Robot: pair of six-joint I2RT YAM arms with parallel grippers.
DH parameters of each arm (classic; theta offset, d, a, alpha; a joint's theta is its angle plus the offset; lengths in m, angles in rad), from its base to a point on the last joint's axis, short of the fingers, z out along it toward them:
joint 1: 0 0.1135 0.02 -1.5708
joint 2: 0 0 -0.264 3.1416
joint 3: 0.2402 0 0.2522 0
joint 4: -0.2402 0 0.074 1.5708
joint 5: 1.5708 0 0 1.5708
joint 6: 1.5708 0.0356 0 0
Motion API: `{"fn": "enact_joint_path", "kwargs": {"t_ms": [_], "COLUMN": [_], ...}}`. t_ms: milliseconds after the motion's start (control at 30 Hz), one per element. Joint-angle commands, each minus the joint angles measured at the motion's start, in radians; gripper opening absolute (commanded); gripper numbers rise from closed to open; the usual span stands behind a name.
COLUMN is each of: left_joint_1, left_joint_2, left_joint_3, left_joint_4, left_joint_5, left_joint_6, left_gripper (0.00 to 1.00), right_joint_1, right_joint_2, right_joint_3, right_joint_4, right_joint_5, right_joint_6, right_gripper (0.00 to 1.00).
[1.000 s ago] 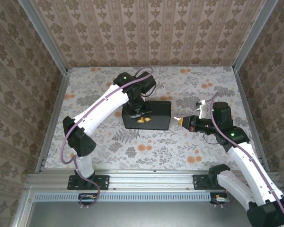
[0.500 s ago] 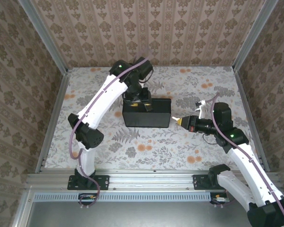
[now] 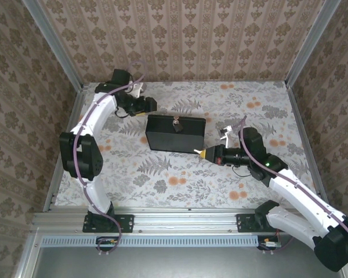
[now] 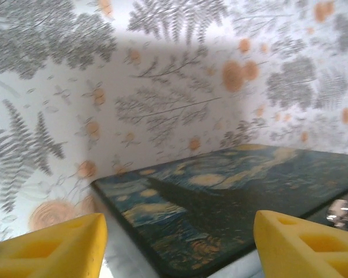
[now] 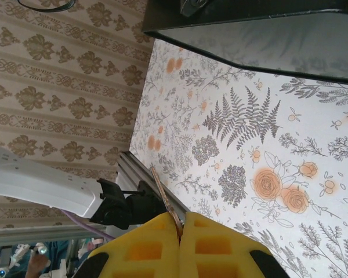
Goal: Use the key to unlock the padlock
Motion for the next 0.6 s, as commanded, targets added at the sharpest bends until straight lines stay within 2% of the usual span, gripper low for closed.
{"fn": "enact_joint_path", "kwargs": {"t_ms": [0, 100, 200, 267, 400, 567], "left_joint_1": [0.004, 0.014, 0.016, 0.018, 0.018, -0.030], "left_joint_2": [-0.037, -0.031, 0.013, 0.050, 0.100, 0.054], "left_joint_3": [0.009, 0.061, 0.116, 0.116, 0.076, 0.009], "left_joint_4": [0.123, 0.123, 0.061, 0.058, 0.141, 0.227], "left_joint_5": [0.230, 0.222, 0.092, 0.074, 0.204, 0.290], "left_joint_6": [0.015, -0.014, 0.028, 0.063, 0.085, 0.062], "left_gripper": [0.68, 0.68, 0.66, 0.64, 0.58, 0.58], "right_joint_1": [0.015, 0.020, 0.038, 0.059, 0.095, 0.108], "right_joint_2": [0.008, 0.014, 0.019, 0.026, 0.041, 0.042], "right_joint_3": [-0.007, -0.001, -0.001, -0.001, -0.005, -0.017], "right_joint_4": [0.064, 0.060, 0.077, 0.087, 0.101, 0.102], "right_joint_5": [0.070, 0.094, 0.116, 0.129, 0.144, 0.158], "right_joint_6": [0.039, 0.042, 0.057, 0.066, 0.074, 0.076], "right_gripper": [0.04, 0.04, 0.04, 0.04, 0.04, 0.04]}}
